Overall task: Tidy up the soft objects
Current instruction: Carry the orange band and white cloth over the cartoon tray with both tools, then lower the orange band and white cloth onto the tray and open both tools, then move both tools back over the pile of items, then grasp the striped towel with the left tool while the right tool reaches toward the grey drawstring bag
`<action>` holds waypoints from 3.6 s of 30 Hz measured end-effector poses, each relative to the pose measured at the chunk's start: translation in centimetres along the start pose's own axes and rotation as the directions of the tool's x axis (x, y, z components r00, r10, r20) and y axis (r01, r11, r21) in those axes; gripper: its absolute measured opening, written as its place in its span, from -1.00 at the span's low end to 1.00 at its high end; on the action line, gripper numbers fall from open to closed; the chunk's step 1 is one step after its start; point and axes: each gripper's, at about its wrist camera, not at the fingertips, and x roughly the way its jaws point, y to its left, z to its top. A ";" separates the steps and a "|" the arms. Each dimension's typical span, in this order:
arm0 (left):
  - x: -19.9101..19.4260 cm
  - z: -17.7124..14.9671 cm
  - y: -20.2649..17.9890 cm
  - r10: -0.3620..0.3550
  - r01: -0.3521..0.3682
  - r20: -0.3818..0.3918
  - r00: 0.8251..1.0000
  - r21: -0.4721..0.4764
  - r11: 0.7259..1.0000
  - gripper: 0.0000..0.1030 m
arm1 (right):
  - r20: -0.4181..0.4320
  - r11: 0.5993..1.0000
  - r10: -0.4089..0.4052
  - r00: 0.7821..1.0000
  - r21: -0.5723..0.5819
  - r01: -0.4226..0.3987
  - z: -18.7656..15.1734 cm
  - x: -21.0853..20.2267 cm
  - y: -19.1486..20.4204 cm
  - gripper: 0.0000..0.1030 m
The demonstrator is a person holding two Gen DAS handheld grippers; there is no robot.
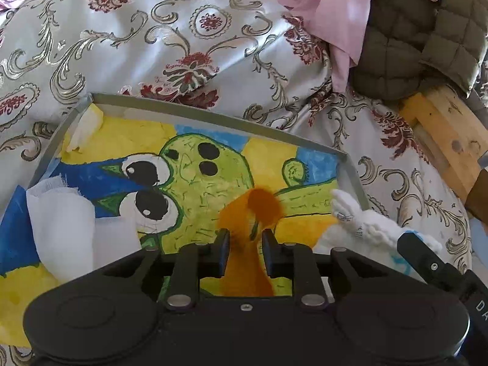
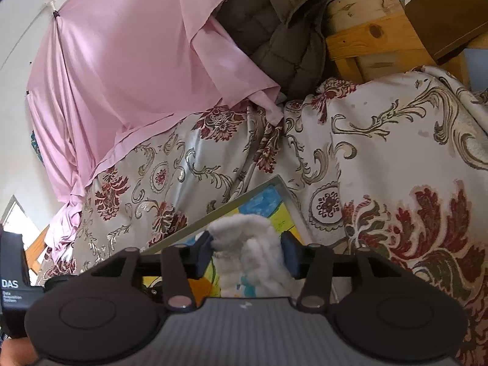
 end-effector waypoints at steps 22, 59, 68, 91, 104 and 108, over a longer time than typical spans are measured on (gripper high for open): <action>-12.7 -1.9 -1.0 0.004 -0.009 0.244 0.970 0.018 1.000 0.60 | 0.146 0.982 0.031 0.989 -0.187 -0.003 0.4 -8.3 4.8 0.97; -31.8 -17.7 5.1 0.211 -0.242 0.445 0.870 0.012 0.970 0.99 | 0.211 0.883 0.085 0.974 -0.468 0.025 -12.3 -25.2 11.6 1.00; -31.3 -20.6 6.5 0.220 -0.260 0.434 0.873 0.033 0.965 0.99 | 0.107 0.875 0.066 0.992 -0.484 -0.006 -14.5 -24.9 12.1 1.00; -26.5 -25.0 7.1 0.306 -0.365 0.307 0.901 0.156 0.918 0.99 | -0.070 0.879 -0.053 0.996 -0.477 0.013 -15.6 -21.2 11.1 1.00; -25.5 -25.6 5.5 0.248 -0.314 0.295 0.923 0.205 0.927 0.99 | -0.085 0.889 -0.063 0.994 -0.458 0.017 -15.3 -21.0 10.9 1.00; -25.2 -25.5 5.5 0.239 -0.302 0.284 0.929 0.203 0.932 0.99 | -0.093 0.896 -0.055 0.994 -0.443 0.008 -15.2 -20.8 10.7 1.00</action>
